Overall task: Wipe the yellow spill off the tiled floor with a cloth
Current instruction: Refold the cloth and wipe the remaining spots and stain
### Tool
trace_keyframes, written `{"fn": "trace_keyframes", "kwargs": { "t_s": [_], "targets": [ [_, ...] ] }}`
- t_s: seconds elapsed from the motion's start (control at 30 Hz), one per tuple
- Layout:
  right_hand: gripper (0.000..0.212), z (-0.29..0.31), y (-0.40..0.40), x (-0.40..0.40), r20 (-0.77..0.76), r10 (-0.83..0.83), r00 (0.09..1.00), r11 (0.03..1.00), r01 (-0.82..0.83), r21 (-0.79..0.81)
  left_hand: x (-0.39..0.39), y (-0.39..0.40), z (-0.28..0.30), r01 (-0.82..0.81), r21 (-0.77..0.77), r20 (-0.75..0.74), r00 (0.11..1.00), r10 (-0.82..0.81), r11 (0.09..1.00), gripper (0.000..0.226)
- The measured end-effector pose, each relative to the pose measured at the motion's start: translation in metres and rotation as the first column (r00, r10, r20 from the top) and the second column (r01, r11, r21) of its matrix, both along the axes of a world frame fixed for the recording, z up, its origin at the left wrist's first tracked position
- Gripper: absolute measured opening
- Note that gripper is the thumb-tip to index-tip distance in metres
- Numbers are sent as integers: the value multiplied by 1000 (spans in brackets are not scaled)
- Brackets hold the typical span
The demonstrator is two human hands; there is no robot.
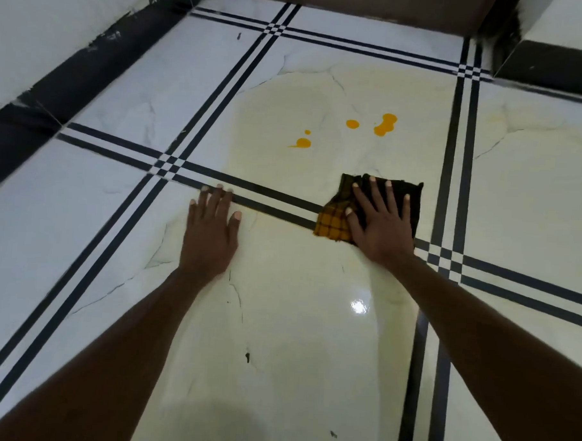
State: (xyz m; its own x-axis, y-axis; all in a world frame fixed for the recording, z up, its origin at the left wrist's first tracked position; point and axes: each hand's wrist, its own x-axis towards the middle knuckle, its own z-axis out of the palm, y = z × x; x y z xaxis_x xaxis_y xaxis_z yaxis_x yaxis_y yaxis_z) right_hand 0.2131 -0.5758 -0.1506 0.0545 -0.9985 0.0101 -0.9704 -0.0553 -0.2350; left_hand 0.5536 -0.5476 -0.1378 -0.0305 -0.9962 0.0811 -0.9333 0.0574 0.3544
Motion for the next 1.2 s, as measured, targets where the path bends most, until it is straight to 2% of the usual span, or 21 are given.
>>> {"fn": "trace_keyframes", "kwargs": {
  "t_s": [0.13,0.23,0.3,0.47,0.63,0.7,0.8,0.9,1.0,1.07,1.13,1.2],
  "targets": [
    [66,-1,-26,-9,-29,59,998,997,-60,-48,-39,-61,-2,49,23,-19,999,-49,999,63],
    [66,-1,-46,-22,-9,67,998,996,-67,-50,-61,-86,-10,76,54,58,995,-80,996,63],
    [66,-1,-61,-29,-7,36,999,998,-37,-49,-68,-87,-18,32,2,114,993,-32,999,60],
    [68,1,-119,-53,11,-151,988,988,151,-34,-71,-83,-24,-7,-35,123,992,11,999,56],
    [73,12,-206,-70,18,-397,918,918,397,16,-76,-90,-22,-26,-15,120,992,27,1000,56],
    [74,13,-230,-38,0,-301,954,953,301,34,-76,-93,-21,-29,5,122,992,28,1000,56],
    [74,12,-235,37,-16,36,999,999,-36,-23,-74,-94,-18,-14,8,138,990,13,1000,57],
    [67,15,-188,77,-41,357,933,934,-357,12,-74,-93,-17,-14,16,140,990,12,1000,57],
    [58,11,-134,35,-84,512,855,857,-515,-20,-73,-93,-17,-20,9,145,989,18,1000,57],
    [56,11,-132,-20,-122,455,882,885,-463,-45,-74,-92,-17,-19,5,146,989,18,1000,57],
    [58,13,-166,-56,-101,244,965,968,-249,-37,-75,-92,-18,-21,-3,148,989,21,1000,57],
    [63,17,-217,-50,-52,29,998,999,-27,24,-74,-93,-21,-33,-8,142,989,34,999,57]
  ]
}}
